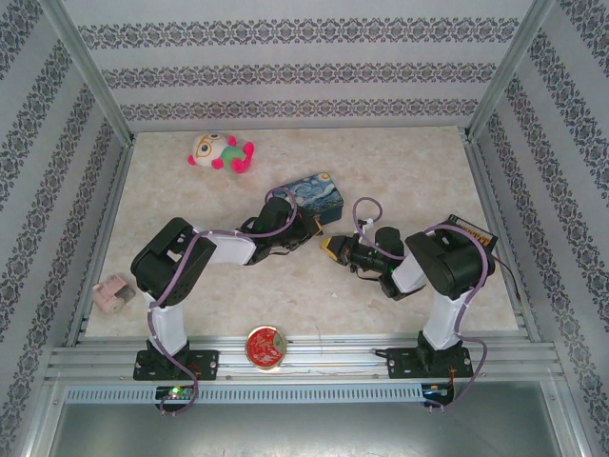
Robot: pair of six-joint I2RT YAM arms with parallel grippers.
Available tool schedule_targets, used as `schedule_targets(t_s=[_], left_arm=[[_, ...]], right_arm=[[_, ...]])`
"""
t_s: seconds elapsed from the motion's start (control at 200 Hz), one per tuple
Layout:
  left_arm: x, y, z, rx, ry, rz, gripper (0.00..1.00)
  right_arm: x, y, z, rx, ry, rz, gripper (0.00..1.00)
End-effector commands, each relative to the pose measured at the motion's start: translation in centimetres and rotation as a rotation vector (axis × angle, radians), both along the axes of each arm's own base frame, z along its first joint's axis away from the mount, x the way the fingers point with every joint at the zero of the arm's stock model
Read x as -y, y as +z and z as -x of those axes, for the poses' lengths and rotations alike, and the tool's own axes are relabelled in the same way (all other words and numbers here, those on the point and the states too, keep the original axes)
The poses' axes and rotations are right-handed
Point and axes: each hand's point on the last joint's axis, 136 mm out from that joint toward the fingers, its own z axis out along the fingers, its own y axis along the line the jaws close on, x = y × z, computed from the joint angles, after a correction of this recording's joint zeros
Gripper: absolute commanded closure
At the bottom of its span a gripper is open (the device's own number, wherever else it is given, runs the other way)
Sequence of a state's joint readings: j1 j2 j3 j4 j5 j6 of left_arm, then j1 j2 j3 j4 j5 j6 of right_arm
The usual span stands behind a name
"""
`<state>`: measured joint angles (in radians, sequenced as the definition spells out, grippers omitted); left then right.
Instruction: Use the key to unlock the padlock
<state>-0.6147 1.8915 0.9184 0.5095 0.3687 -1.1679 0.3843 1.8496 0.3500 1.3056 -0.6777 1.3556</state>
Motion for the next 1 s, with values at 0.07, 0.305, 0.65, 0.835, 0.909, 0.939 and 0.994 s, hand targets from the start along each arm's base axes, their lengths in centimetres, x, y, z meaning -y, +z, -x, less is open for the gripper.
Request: schedule_targets(t_s=[0.07, 0.305, 0.65, 0.835, 0.909, 0.939, 0.994], left_arm=[[0.5, -0.1, 0.9, 0.003, -0.051, 0.004, 1.00], [0.8, -0.3, 1.1, -0.013, -0.057, 0.009, 1.00], [1.3, -0.9, 1.3, -0.022, -0.071, 0.003, 1.00], [1.4, -0.9, 1.5, -0.024, -0.080, 0.007, 1.00], [1.4, -0.9, 1.6, -0.024, -0.083, 0.007, 1.00], [1.3, -0.9, 1.6, -0.021, -0.081, 0.008, 1.00], [1.3, -1.0, 1.5, -0.019, -0.077, 0.008, 1.00]], right_arm=[[0.7, 3.4, -2.5, 0.156, -0.113, -0.017, 1.00], [-0.5, 4.1, -3.1, 0.235, -0.149, 0.021, 1.00], [-1.1, 5.2, -3.5, 0.284, -0.212, 0.033, 1.00], [0.6, 4.9, -4.0, 0.284, -0.267, 0.057, 1.00], [1.1, 4.4, -4.0, 0.266, -0.272, 0.060, 1.00], [1.2, 4.1, -3.9, 0.255, -0.266, 0.059, 1.00], [1.1, 3.6, -3.6, 0.240, -0.244, 0.061, 1.00]])
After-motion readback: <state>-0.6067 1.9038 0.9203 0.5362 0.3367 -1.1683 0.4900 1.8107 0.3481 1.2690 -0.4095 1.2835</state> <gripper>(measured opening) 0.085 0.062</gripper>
